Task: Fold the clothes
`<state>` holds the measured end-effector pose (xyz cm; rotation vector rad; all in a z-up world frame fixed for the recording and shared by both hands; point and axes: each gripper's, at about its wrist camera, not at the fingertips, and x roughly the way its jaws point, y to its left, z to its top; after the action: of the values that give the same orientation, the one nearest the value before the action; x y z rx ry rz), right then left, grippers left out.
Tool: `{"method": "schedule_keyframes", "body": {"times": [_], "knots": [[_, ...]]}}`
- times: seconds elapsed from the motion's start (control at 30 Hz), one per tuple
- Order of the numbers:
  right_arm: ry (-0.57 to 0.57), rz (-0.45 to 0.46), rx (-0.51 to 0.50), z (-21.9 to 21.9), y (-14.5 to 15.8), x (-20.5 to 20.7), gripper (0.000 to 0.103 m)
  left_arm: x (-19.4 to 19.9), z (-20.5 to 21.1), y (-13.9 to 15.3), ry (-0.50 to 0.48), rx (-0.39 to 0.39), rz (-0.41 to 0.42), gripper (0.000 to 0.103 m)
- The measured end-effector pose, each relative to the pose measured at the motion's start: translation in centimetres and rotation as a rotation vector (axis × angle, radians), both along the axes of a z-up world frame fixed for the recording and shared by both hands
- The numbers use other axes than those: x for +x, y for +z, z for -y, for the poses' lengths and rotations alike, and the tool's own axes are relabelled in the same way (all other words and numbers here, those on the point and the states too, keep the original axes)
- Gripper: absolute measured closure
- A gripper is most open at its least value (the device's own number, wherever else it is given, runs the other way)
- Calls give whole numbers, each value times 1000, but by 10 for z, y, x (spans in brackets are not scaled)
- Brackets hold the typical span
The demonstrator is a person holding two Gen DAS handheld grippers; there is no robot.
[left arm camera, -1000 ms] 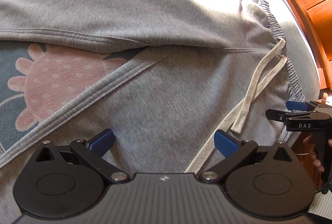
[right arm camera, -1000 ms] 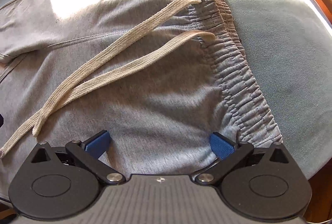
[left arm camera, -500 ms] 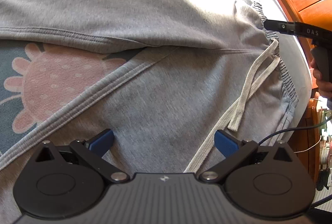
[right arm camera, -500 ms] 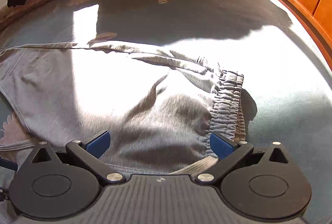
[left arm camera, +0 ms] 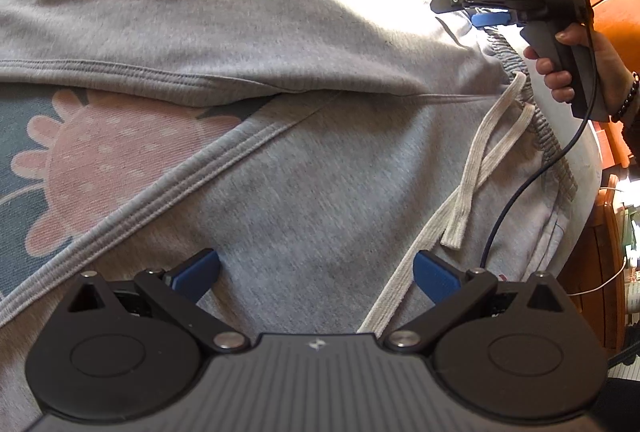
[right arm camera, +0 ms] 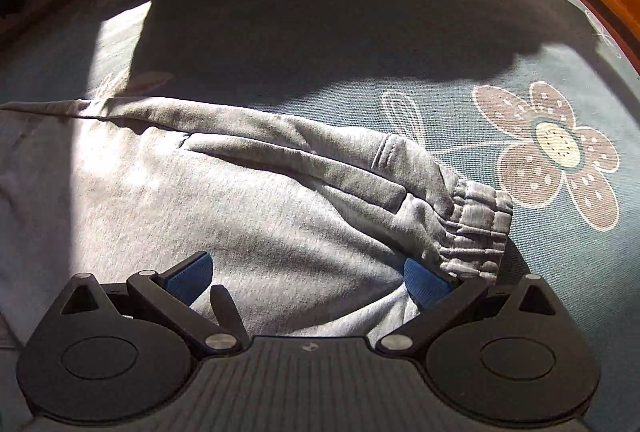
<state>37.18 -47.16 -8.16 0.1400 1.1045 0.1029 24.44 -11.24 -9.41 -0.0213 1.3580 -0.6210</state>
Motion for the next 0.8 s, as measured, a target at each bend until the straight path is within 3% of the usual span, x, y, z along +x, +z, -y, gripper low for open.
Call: {"method": "schedule_keyframes", "body": {"times": [0.07,0.23,0.4,0.5,0.6,0.8], "knots": [[-22,8,4,5,4,1,0,1,-1,0,2,-4,-4,1],[49,11,-6,-9,8,-5,0,3,-2,1,9,-13,-14,1],[-28,-44,-32,-9,-5,-3,0,2,-2,0,1,-19,-5,1],[-1,-31,11,-24,6,-13,0,2,3,2,-14,3,2,1],[47,-47,35,-40,8,-22,0,2,4,8,-20,19,39,1],[23,-91,-44,-42,-13,-20,0,10,-3,25,-7,29,129,1]]}}
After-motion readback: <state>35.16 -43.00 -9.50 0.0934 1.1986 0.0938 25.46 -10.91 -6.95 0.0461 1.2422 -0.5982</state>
